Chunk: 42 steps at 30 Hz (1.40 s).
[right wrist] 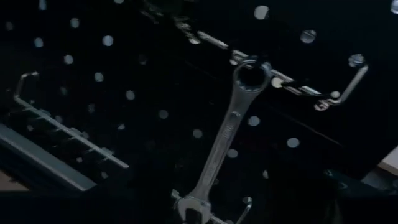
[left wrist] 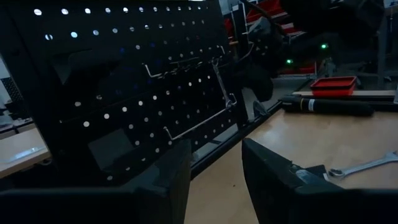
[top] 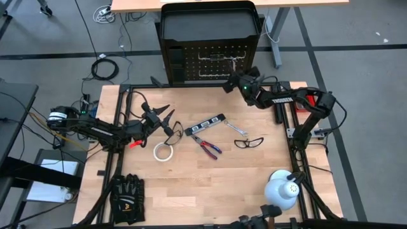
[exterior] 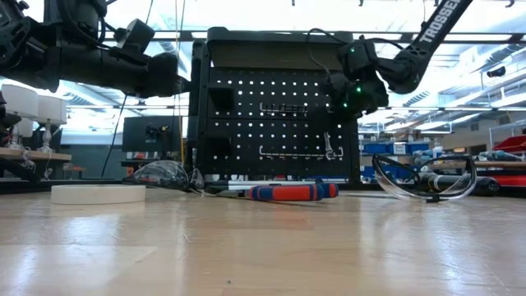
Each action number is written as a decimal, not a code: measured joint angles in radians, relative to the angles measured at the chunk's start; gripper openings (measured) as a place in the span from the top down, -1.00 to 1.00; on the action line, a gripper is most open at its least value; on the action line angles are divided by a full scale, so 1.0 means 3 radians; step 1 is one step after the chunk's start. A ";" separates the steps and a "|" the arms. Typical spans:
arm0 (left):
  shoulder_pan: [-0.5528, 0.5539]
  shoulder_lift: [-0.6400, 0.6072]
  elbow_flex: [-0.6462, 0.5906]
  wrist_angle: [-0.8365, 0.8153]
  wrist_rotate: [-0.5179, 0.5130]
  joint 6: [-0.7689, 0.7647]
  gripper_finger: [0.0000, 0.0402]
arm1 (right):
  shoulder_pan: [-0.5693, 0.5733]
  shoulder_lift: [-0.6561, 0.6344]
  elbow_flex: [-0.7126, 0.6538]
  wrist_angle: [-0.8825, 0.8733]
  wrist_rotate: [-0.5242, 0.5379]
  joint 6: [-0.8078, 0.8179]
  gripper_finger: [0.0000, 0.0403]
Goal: Hang tools onto peg board
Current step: Unhang the silver wrench from the peg board
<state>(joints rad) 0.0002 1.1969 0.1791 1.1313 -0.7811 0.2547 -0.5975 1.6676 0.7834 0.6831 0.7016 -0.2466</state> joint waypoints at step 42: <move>0.0000 0.0000 -0.0001 -0.0024 0.0014 -0.0005 0.28 | 0.0004 0.0601 0.0608 0.0264 0.0678 0.1289 -0.44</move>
<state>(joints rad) 0.0002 1.1969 0.1787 1.1240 -0.7769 0.2531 -0.5963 1.8481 0.9657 0.7624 0.9051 0.1402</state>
